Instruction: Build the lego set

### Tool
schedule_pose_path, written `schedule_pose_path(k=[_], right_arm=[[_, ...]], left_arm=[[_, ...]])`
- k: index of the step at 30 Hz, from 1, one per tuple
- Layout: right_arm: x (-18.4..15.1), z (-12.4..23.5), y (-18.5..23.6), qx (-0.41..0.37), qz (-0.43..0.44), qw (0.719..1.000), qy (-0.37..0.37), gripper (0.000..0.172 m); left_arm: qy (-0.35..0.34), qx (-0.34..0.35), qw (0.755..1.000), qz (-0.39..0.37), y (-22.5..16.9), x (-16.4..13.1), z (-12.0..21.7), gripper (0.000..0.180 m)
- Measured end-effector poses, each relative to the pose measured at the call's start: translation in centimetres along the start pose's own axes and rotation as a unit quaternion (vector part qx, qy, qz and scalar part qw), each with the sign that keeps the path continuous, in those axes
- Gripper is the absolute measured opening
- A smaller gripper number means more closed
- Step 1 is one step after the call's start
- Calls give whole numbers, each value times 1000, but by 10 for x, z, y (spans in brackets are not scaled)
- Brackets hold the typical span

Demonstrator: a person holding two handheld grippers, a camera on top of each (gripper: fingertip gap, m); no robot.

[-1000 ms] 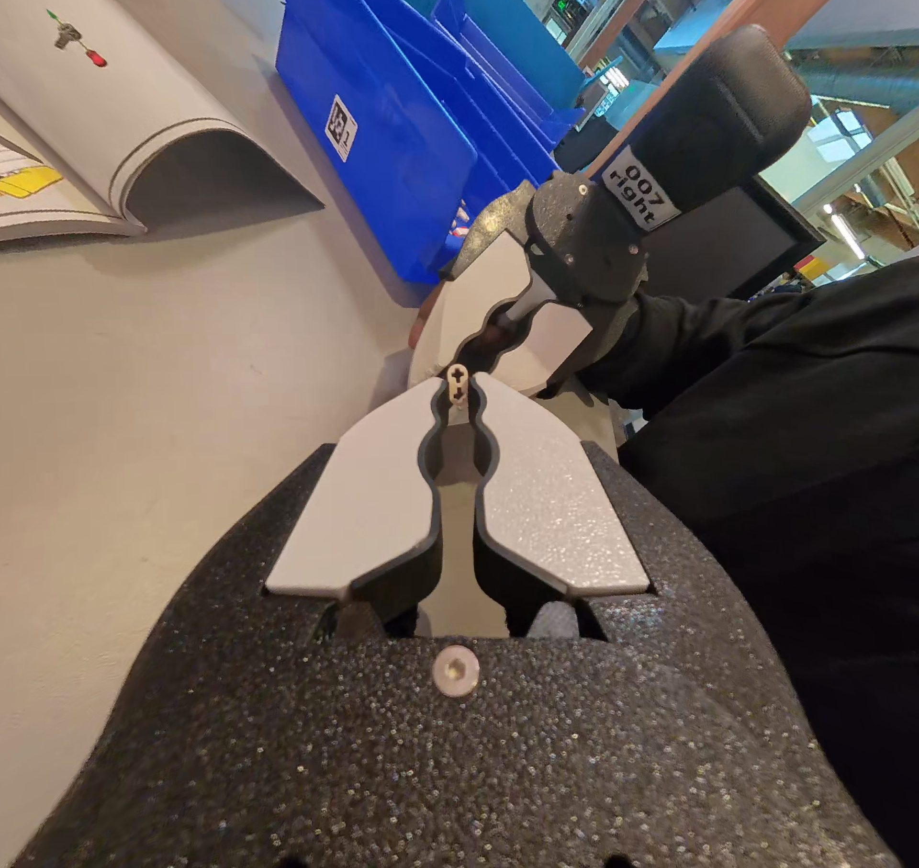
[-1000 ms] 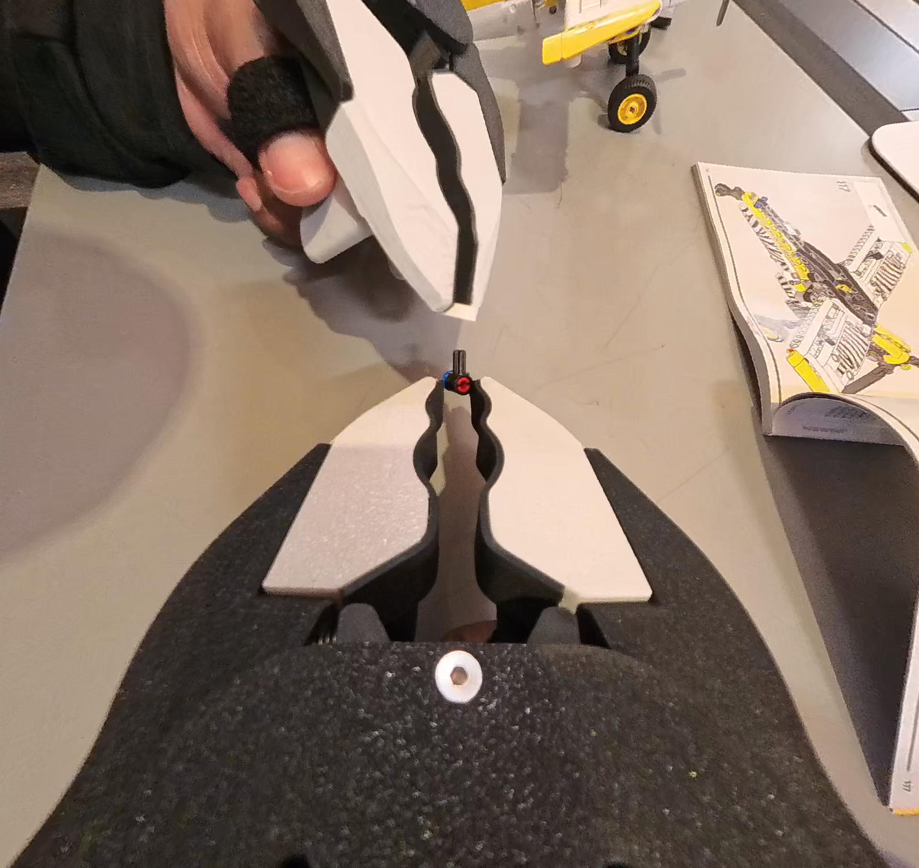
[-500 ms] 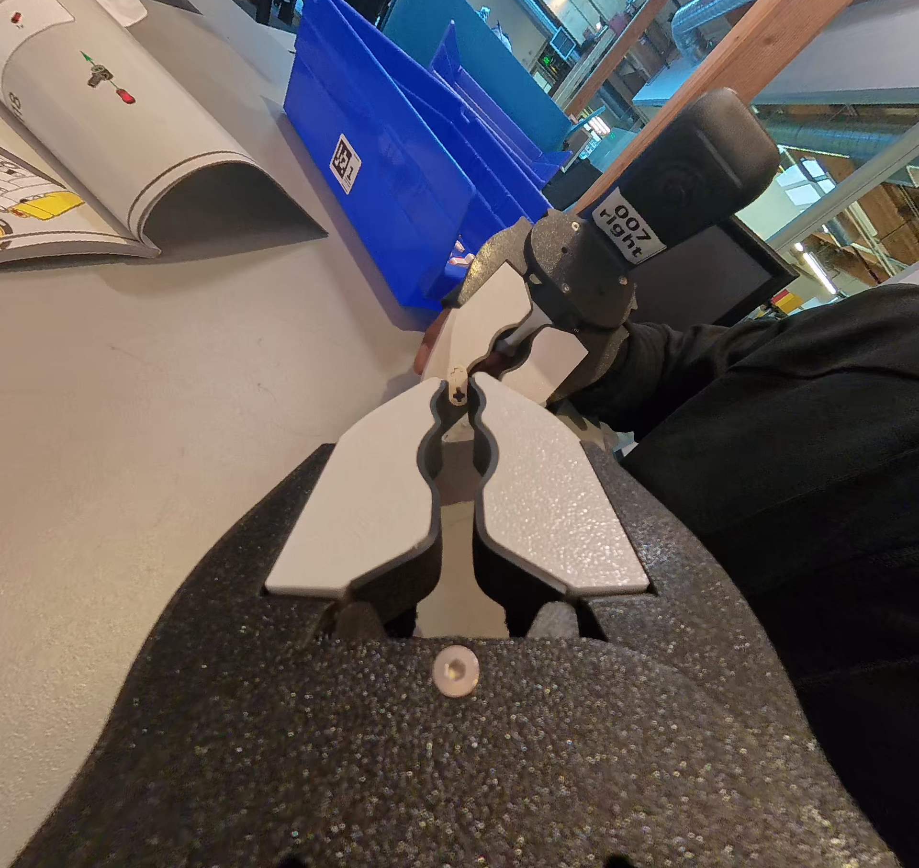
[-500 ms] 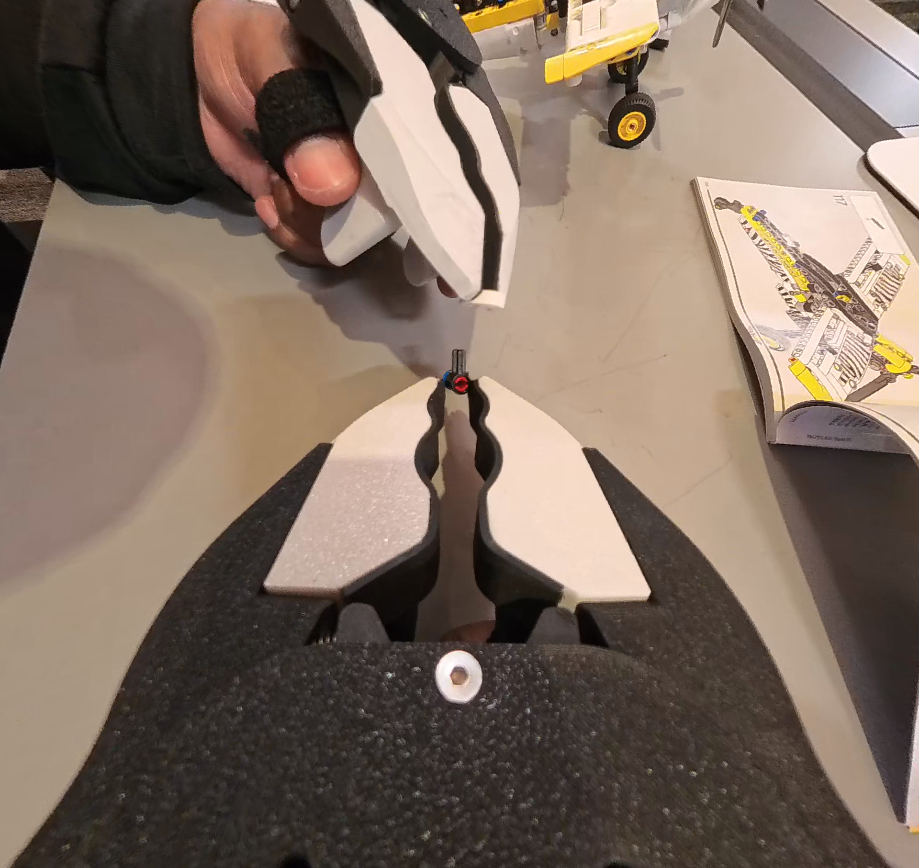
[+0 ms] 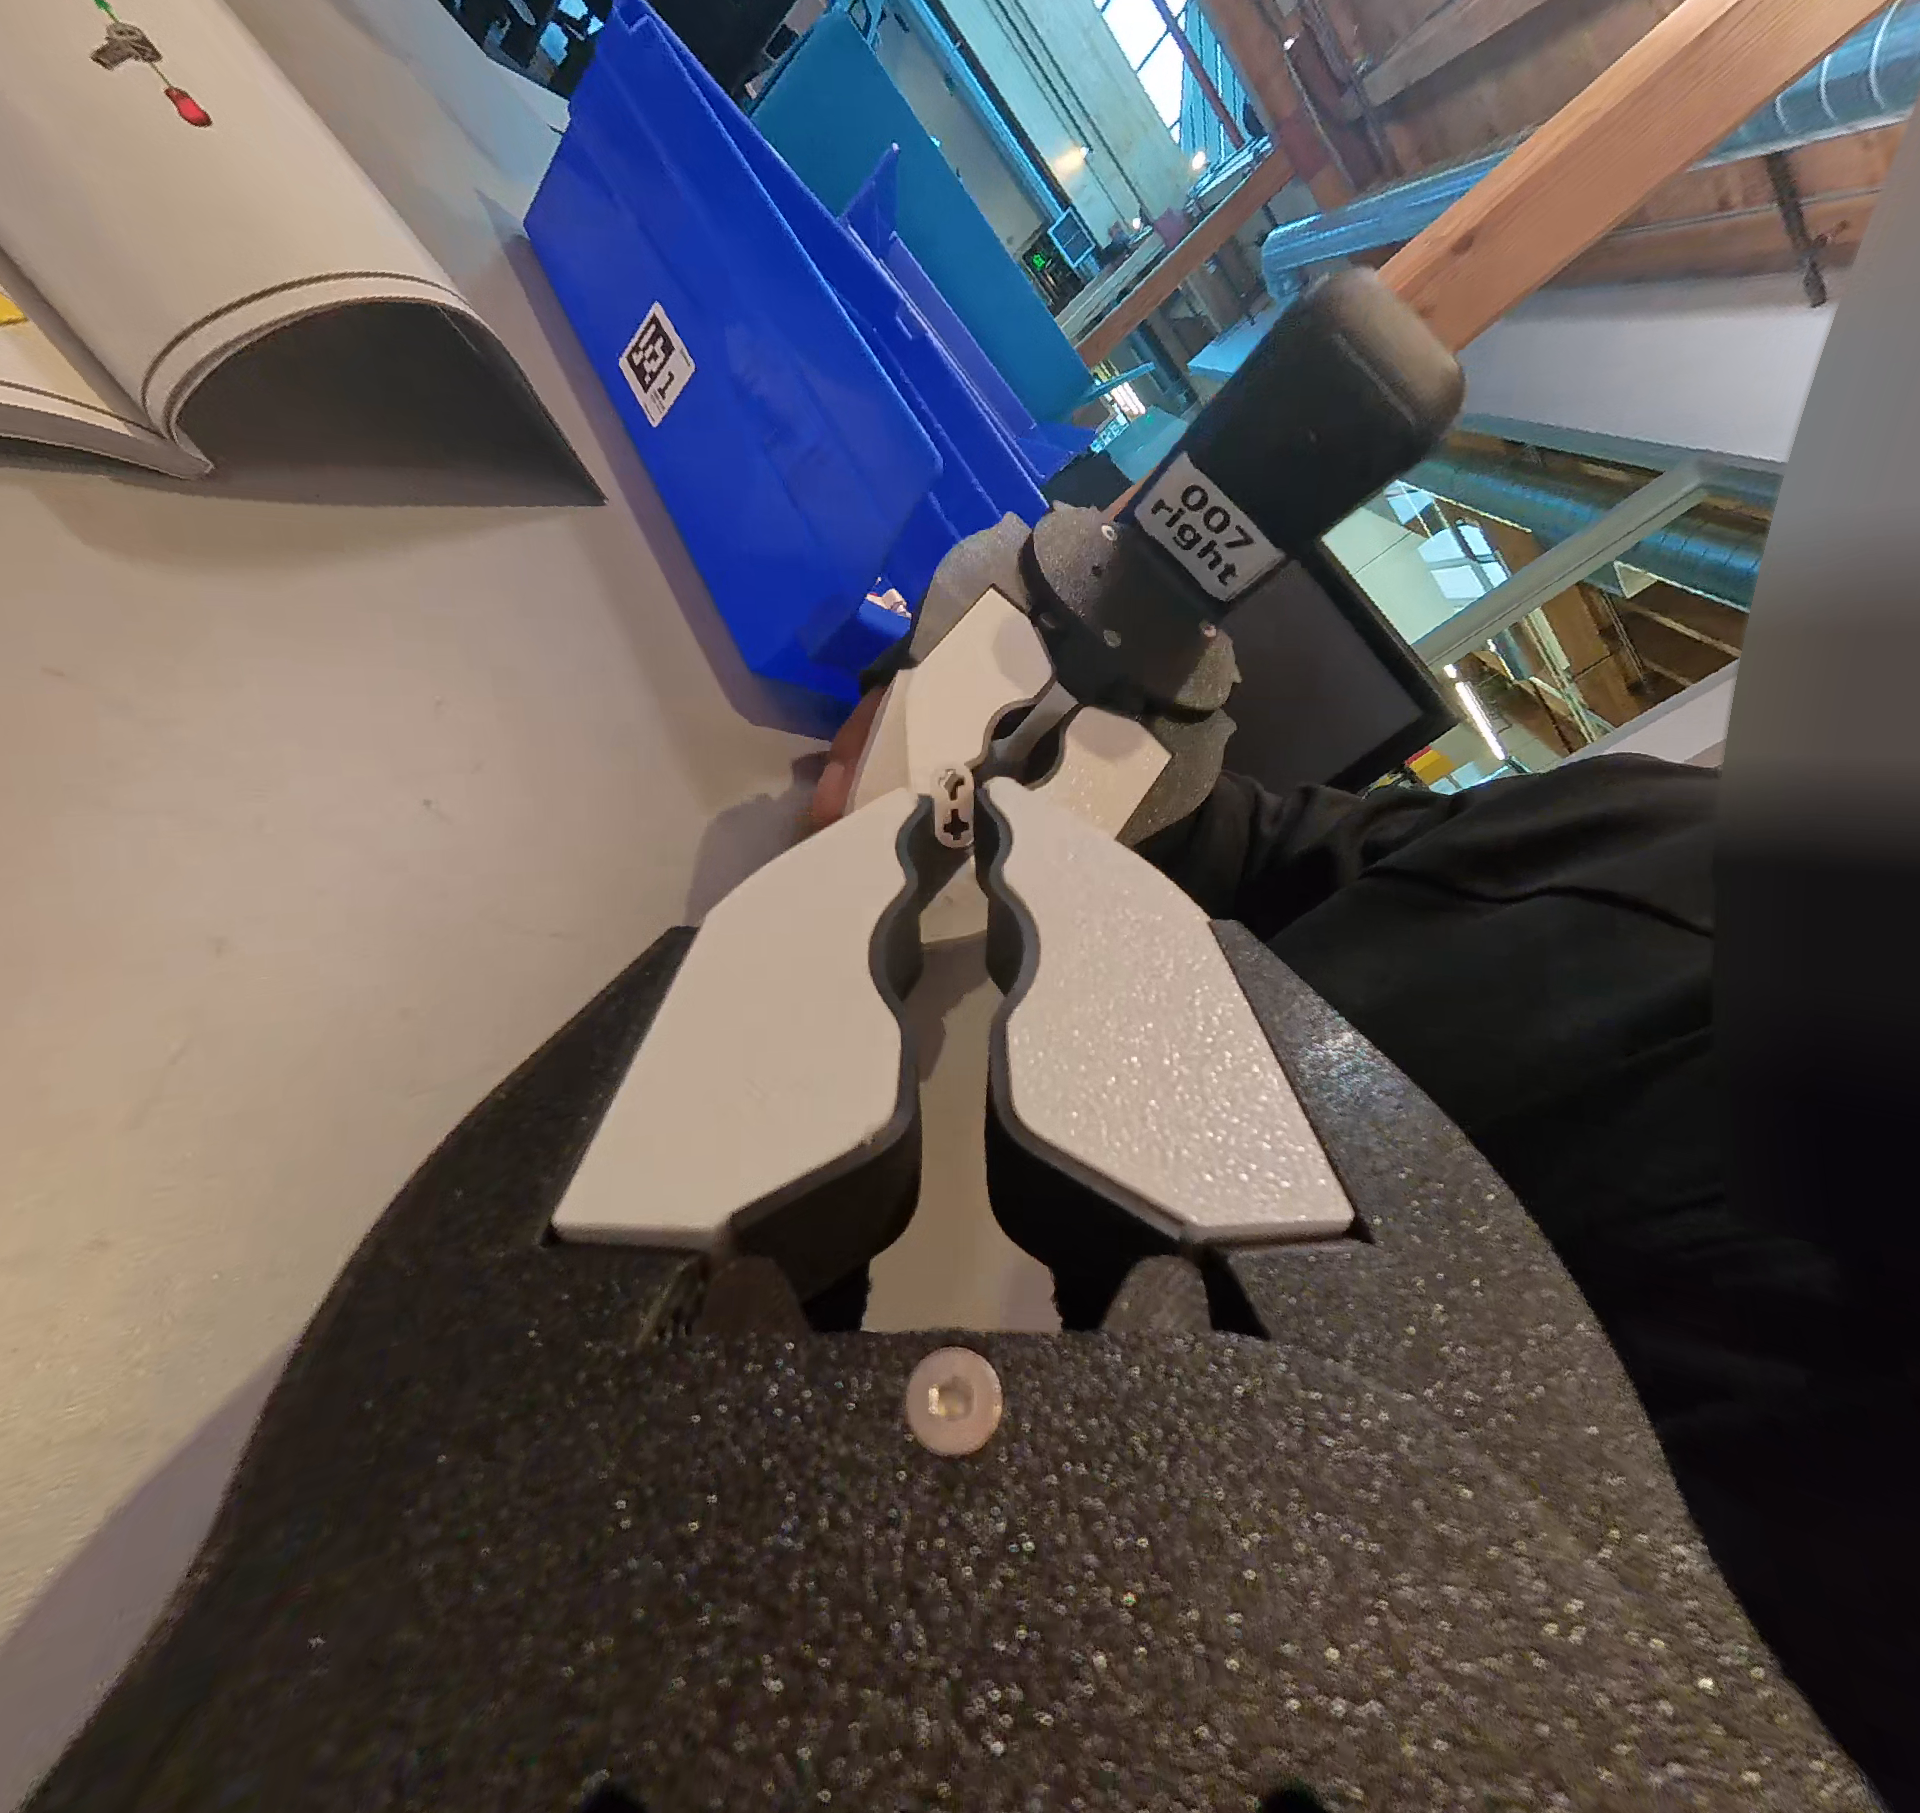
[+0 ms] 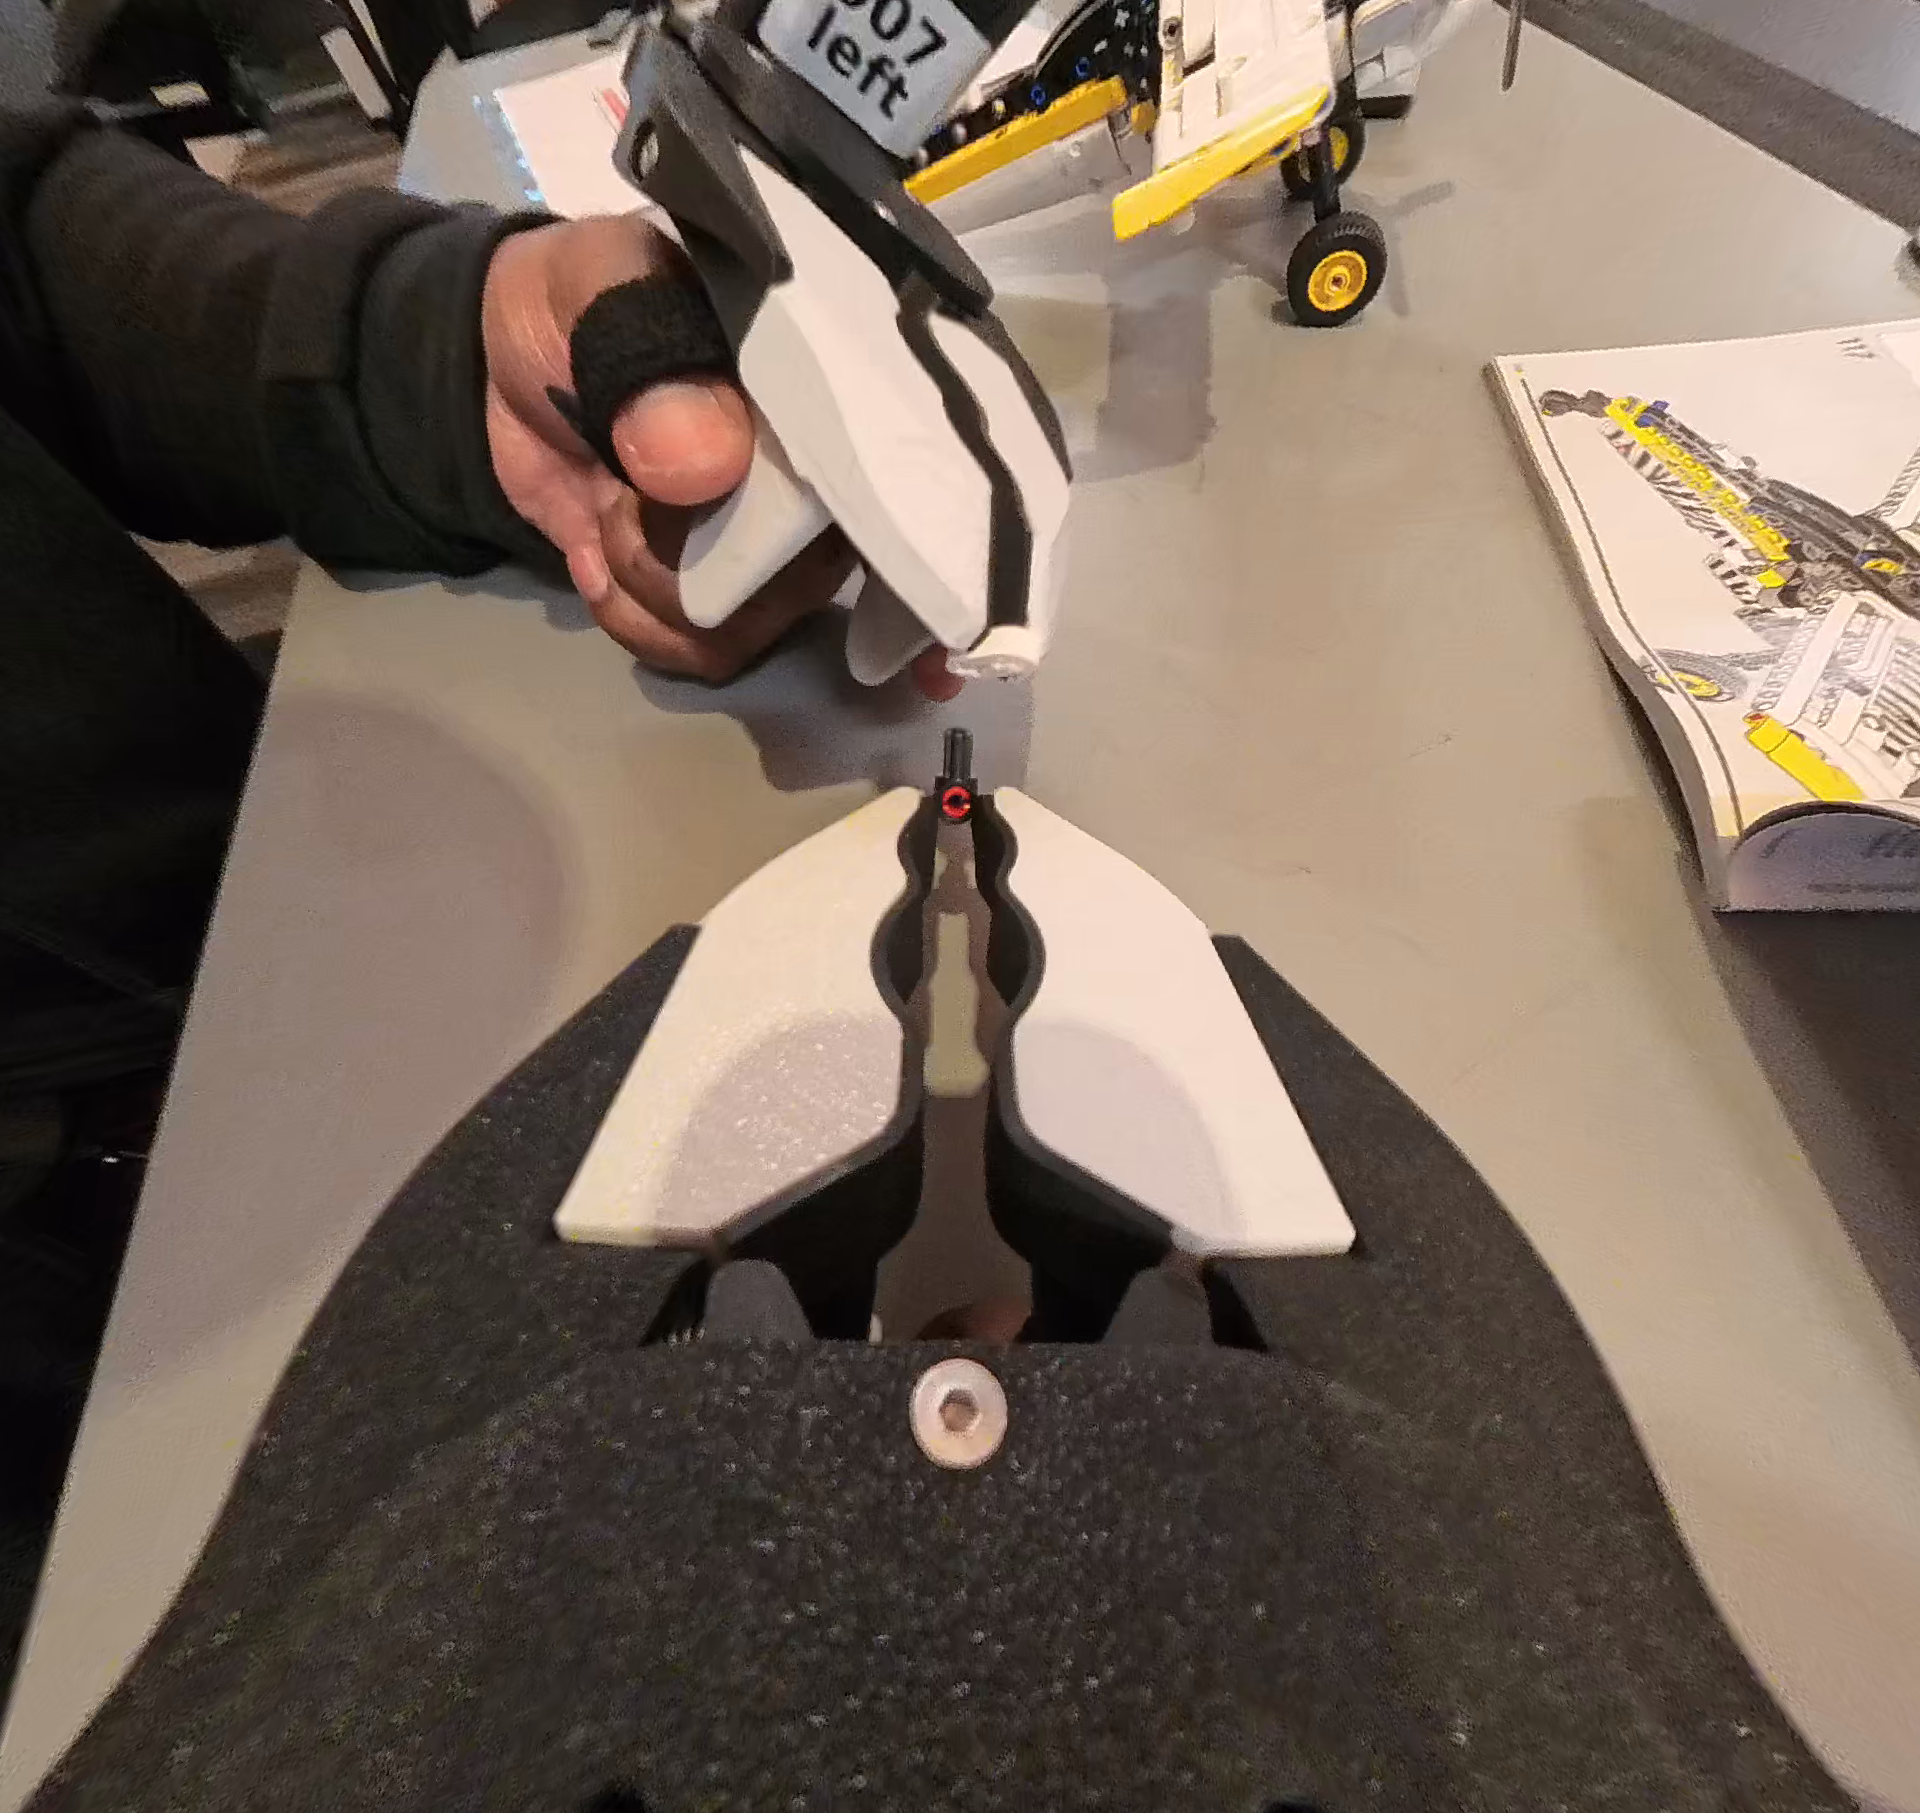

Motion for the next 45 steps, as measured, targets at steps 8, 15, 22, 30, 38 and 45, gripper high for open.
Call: schedule_pose_path(k=[8, 15, 22, 30, 38, 45], right_arm=[[5, 8, 3, 65, -61, 996, -20, 7], [7, 11, 4, 92, -90, 991, -26, 7], [3, 9, 6, 104, -98, 990, -8, 7], [3, 11, 5, 109, -105, 988, -7, 7], [-1, 8, 7, 114, -105, 988, 9, 7], [0, 9, 6, 115, -106, 988, 6, 7]], left_arm=[[14, -1, 1000, -7, 0, -2, -1, 7], [30, -11, 999, -9, -2, -4, -2, 7], [46, -2, 999, -26, -3, -7, -4, 7], [58, 11, 997, -44, -1, -9, -4, 7], [68, 11, 996, -55, -3, -11, -5, 7], [70, 10, 996, -58, -4, -12, -5, 7]])
Point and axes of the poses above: each gripper's, where its closed fingertips meet, z back along the fingers, x out of its top, y = z × x across the jaws, the point moved 4 cm from there along z, back along the fingers, and after that the axes turned 4 degrees about y, right-handed, at the moved point
